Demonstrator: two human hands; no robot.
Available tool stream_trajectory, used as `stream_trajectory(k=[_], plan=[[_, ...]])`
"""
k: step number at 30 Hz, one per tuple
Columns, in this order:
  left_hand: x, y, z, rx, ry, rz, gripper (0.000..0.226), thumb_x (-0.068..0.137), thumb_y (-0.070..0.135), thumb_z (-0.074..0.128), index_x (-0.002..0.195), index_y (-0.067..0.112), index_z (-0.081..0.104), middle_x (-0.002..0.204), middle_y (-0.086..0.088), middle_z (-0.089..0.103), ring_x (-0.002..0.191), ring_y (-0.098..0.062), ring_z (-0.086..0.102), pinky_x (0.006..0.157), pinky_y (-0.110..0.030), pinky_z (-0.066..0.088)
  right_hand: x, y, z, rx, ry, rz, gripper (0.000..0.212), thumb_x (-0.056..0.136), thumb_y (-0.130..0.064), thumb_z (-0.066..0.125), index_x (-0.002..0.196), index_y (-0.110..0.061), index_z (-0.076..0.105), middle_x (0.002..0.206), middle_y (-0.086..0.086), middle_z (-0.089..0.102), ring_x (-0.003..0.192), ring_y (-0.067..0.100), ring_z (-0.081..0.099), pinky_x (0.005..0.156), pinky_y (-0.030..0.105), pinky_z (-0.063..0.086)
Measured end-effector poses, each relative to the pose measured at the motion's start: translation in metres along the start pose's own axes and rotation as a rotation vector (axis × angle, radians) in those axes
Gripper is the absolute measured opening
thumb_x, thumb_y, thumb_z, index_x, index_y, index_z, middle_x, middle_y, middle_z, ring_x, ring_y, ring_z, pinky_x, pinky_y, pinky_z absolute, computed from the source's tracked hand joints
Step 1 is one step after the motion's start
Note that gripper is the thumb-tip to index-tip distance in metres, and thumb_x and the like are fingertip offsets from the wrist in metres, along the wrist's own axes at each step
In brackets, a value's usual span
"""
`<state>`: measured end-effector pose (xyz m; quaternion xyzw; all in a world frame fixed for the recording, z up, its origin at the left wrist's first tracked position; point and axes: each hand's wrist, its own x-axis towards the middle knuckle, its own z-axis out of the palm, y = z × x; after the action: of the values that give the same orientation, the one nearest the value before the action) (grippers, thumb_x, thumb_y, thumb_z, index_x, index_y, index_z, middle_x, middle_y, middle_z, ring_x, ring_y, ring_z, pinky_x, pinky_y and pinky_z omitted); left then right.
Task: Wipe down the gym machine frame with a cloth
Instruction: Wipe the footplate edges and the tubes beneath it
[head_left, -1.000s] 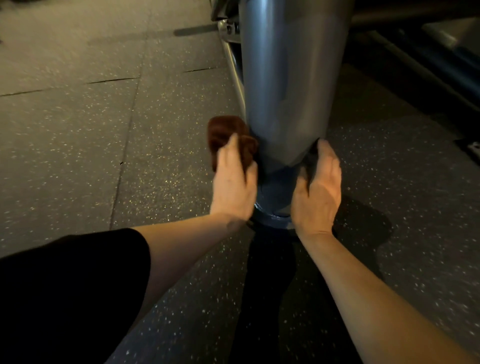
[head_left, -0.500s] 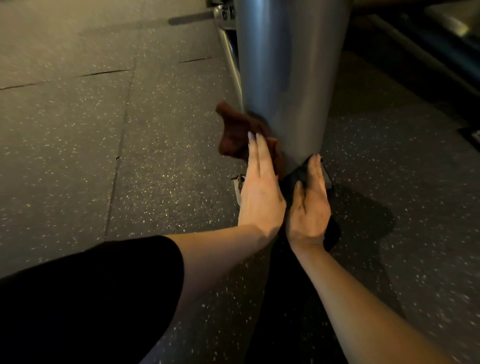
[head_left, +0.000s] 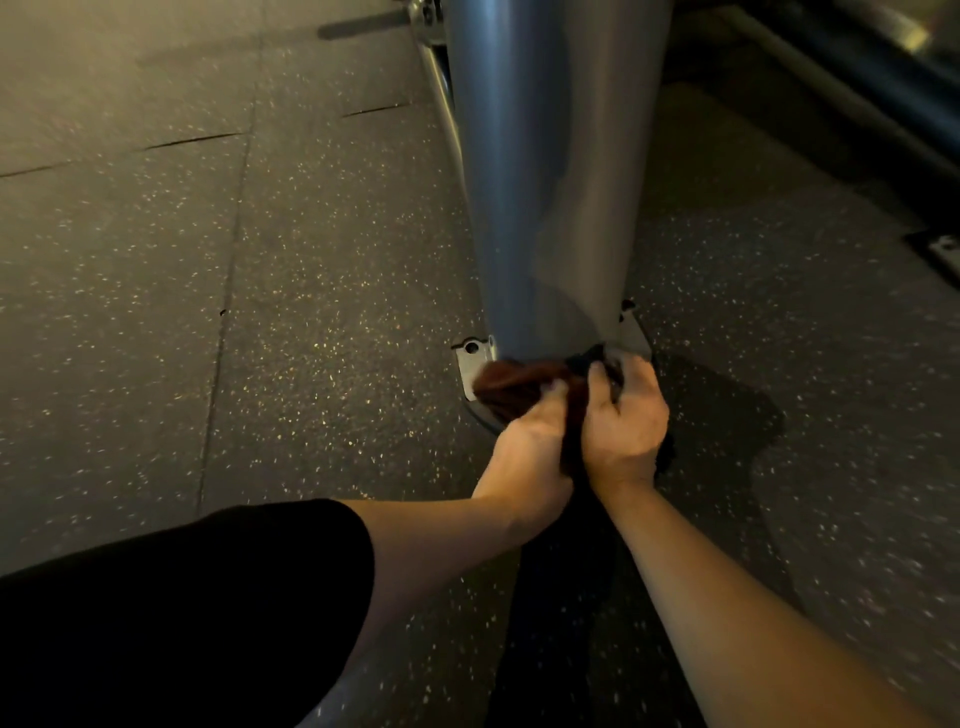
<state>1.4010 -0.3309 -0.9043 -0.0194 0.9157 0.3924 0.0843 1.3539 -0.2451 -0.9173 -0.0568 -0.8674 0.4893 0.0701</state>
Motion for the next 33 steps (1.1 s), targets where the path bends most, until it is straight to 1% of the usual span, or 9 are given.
stream_trajectory(k=[3,5,8,10,14,17,23,27,33], plan=[[-0.004,0.007,-0.001,0.009,0.019,0.199,0.071,0.076,-0.013,0.056,0.143,0.010,0.044,0.140,-0.010,0.052,0.132,-0.021,0.045,0.112,-0.025,0.032,-0.007,0.009,-0.011,0.201,-0.023,0.139,0.041,0.089,-0.047,0.046,0.089,-0.013,0.069,0.088,0.014,0.069,0.089,0.032,0.064,0.079,0.040,0.045],[0.003,0.016,-0.008,0.003,0.127,0.172,0.065,0.080,-0.009,0.052,0.141,0.011,0.044,0.139,-0.010,0.048,0.128,-0.025,0.045,0.109,-0.027,0.030,-0.008,0.008,-0.019,0.443,-0.097,0.232,0.032,0.088,-0.051,0.047,0.092,-0.028,0.070,0.094,0.009,0.071,0.092,0.027,0.066,0.082,0.046,0.052],[0.019,0.017,-0.021,0.080,0.315,0.133,0.054,0.075,-0.008,0.054,0.127,0.008,0.052,0.129,-0.012,0.042,0.115,-0.031,0.047,0.101,-0.038,0.040,0.000,0.002,-0.027,0.798,-0.245,0.465,0.027,0.097,-0.013,0.047,0.114,-0.024,0.065,0.100,0.004,0.072,0.088,0.020,0.070,0.063,0.035,0.059],[0.024,0.011,-0.028,0.221,0.385,0.162,0.047,0.073,-0.003,0.060,0.119,0.009,0.061,0.125,-0.014,0.044,0.113,-0.031,0.046,0.097,-0.038,0.042,0.002,-0.006,-0.029,0.851,-0.279,0.509,0.033,0.091,0.007,0.047,0.107,-0.015,0.066,0.091,0.004,0.072,0.080,0.018,0.070,0.061,0.032,0.058],[0.021,-0.002,-0.032,0.247,0.456,0.165,0.054,0.079,0.022,0.070,0.128,0.007,0.054,0.131,-0.017,0.039,0.120,-0.033,0.041,0.105,-0.040,0.039,0.007,-0.022,-0.029,0.750,0.042,0.408,0.032,0.083,0.015,0.049,0.078,-0.014,0.061,0.076,0.002,0.064,0.070,0.007,0.063,0.068,0.028,0.052],[0.020,-0.005,-0.036,0.094,0.488,0.055,0.068,0.089,0.019,0.063,0.146,0.003,0.030,0.149,-0.013,0.024,0.137,-0.026,0.031,0.110,-0.029,0.030,0.013,-0.039,-0.027,0.665,0.275,0.262,0.025,0.084,0.007,0.052,0.090,-0.016,0.060,0.086,-0.003,0.063,0.079,0.003,0.061,0.075,0.020,0.049],[0.019,-0.003,-0.039,0.057,0.330,-0.076,0.081,0.087,-0.004,0.042,0.155,0.012,0.000,0.163,0.000,0.002,0.145,-0.018,0.019,0.110,-0.028,0.026,-0.003,-0.036,-0.002,0.057,0.105,-0.124,0.047,0.078,-0.015,0.073,0.122,-0.018,0.057,0.118,0.008,0.050,0.104,0.020,0.054,0.083,0.025,0.044],[0.016,-0.003,-0.037,0.052,0.306,-0.088,0.084,0.087,-0.005,0.042,0.155,0.017,-0.003,0.163,0.007,-0.003,0.140,-0.019,0.028,0.105,-0.029,0.033,-0.025,0.000,0.012,-0.179,-0.060,-0.184,0.048,0.080,-0.007,0.071,0.124,-0.018,0.057,0.121,0.013,0.048,0.107,0.031,0.055,0.088,0.043,0.053],[0.011,-0.010,-0.038,0.037,0.266,-0.079,0.090,0.084,-0.006,0.042,0.155,0.022,-0.005,0.162,0.012,-0.007,0.141,-0.015,0.025,0.105,-0.027,0.031,-0.023,0.008,0.015,-0.261,-0.054,-0.201,0.041,0.080,0.002,0.063,0.117,-0.016,0.059,0.119,0.013,0.050,0.105,0.033,0.054,0.086,0.041,0.051]])
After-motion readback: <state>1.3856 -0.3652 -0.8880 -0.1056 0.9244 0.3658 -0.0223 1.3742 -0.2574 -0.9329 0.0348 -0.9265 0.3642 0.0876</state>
